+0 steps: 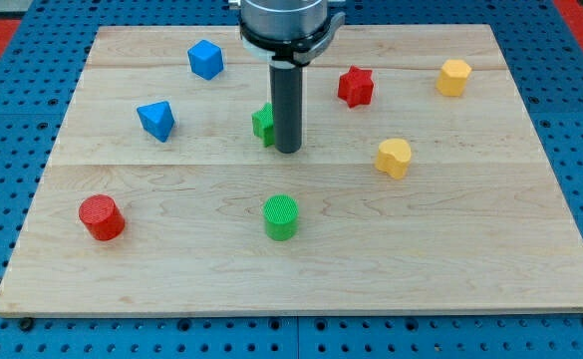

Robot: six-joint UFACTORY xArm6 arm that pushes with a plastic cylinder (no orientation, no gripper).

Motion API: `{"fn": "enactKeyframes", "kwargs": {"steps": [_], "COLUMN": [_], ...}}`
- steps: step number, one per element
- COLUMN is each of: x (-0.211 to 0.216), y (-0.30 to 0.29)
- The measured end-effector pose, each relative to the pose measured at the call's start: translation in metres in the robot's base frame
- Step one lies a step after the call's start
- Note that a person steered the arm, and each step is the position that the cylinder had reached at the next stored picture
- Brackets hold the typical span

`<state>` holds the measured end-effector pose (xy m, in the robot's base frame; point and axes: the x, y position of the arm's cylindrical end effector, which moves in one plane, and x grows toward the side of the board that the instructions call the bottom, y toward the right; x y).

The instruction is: Place the green star to the bottom of the blue cube

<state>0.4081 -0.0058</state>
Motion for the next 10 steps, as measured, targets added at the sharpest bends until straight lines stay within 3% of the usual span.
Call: {"fn": "enactKeyframes", "kwargs": {"steps": [1, 2, 5, 6, 8, 10], "x": [-0.034, -0.026, -0.039, -0.040, -0.044, -0.058], "y": [-0.007, -0.034, 0.013, 0.003, -0.079, -0.078]}}
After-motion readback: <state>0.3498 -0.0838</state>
